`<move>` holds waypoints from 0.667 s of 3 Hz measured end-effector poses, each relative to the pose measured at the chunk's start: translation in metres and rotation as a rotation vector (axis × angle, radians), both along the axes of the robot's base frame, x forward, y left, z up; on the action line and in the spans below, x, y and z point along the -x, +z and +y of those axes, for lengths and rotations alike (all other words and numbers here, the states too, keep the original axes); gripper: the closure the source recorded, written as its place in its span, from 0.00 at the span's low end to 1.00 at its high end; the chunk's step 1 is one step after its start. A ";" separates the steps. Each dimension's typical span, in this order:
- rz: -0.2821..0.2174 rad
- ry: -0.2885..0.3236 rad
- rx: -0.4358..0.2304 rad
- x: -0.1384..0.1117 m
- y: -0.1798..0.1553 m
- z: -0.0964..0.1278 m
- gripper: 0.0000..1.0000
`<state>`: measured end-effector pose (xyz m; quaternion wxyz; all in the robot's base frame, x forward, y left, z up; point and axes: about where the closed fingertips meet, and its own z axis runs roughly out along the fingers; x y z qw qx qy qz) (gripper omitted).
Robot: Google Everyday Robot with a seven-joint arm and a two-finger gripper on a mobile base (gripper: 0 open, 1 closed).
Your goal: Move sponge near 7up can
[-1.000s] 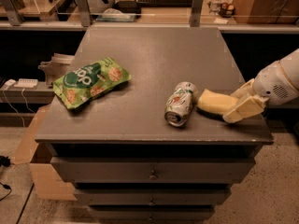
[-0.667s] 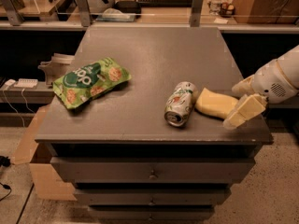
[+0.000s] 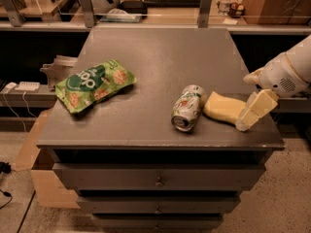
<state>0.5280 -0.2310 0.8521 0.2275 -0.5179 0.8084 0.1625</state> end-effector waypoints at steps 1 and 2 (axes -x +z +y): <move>-0.012 0.015 0.011 -0.005 0.007 0.001 0.00; -0.028 0.021 0.024 -0.008 0.015 -0.001 0.00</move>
Offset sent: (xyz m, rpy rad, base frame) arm 0.0101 -0.0069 0.0292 -0.0420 -0.0506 0.0245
